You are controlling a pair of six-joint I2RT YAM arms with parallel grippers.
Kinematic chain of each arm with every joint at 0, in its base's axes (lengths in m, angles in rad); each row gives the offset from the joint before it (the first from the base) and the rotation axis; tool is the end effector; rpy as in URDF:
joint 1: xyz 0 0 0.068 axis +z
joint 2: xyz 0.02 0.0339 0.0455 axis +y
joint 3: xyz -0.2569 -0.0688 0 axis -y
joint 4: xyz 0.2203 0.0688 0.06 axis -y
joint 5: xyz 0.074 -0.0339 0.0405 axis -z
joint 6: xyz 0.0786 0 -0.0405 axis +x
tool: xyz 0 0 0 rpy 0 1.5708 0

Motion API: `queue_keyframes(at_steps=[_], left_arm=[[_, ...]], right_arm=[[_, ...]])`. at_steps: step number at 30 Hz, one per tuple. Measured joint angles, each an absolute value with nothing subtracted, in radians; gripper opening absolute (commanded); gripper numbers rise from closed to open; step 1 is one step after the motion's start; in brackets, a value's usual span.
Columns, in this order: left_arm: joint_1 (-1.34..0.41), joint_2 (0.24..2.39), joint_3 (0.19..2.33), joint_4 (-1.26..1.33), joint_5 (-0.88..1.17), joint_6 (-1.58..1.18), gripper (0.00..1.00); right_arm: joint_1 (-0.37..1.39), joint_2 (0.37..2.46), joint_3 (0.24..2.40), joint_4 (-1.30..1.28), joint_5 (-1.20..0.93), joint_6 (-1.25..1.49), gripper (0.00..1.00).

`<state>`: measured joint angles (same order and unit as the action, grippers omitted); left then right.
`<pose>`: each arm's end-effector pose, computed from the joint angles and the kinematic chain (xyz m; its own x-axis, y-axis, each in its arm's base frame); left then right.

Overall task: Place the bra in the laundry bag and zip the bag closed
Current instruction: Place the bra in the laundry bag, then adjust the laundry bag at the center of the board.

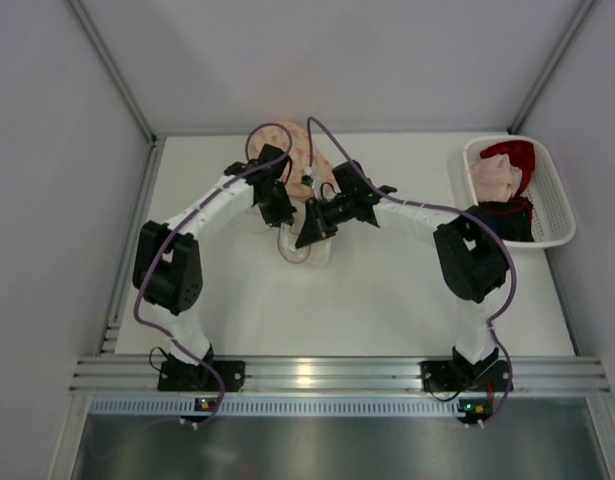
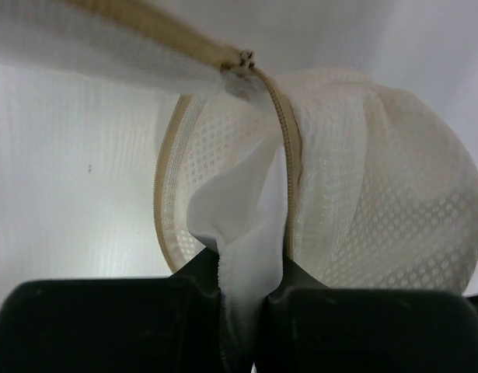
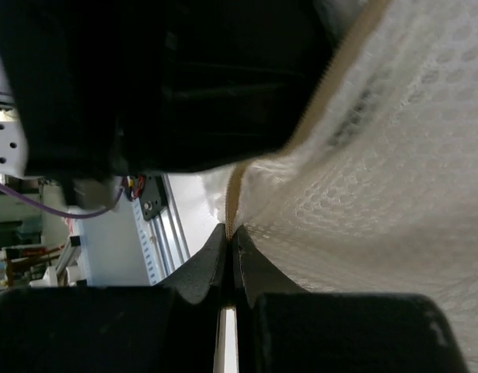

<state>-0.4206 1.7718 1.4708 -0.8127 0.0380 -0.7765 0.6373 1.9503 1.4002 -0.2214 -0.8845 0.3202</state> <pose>0.3336 -0.1525 0.2203 -0.8810 -0.3731 -0.2909 -0.2721 0.9026 -0.3336 0.3039 0.3006 0.2018 -0.7908 -0.3373 -0.5107 -0.6046 0.3008 0.7376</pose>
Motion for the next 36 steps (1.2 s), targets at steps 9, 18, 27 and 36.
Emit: queue_keyframes(at_steps=[9, 18, 27, 36], left_arm=[[-0.468, 2.027, 1.583, -0.813, 0.042, -0.833, 0.00], [-0.475, 2.093, 1.631, -0.799, 0.035, -0.835, 0.26], [-0.485, 2.061, 1.703, -0.796, 0.037, -0.701, 0.65], [-0.469, 1.803, 1.649, -0.750, 0.111, -0.550, 0.78]], right_arm=[[0.562, 1.943, 1.277, -0.094, -0.892, 0.416, 0.01], [0.499, 1.923, 1.204, -0.031, -0.914, 0.465, 0.07], [0.470, 1.897, 1.149, -0.039, -0.919, 0.440, 0.07], [0.411, 1.872, 1.105, -0.056, -0.921, 0.416, 0.07]])
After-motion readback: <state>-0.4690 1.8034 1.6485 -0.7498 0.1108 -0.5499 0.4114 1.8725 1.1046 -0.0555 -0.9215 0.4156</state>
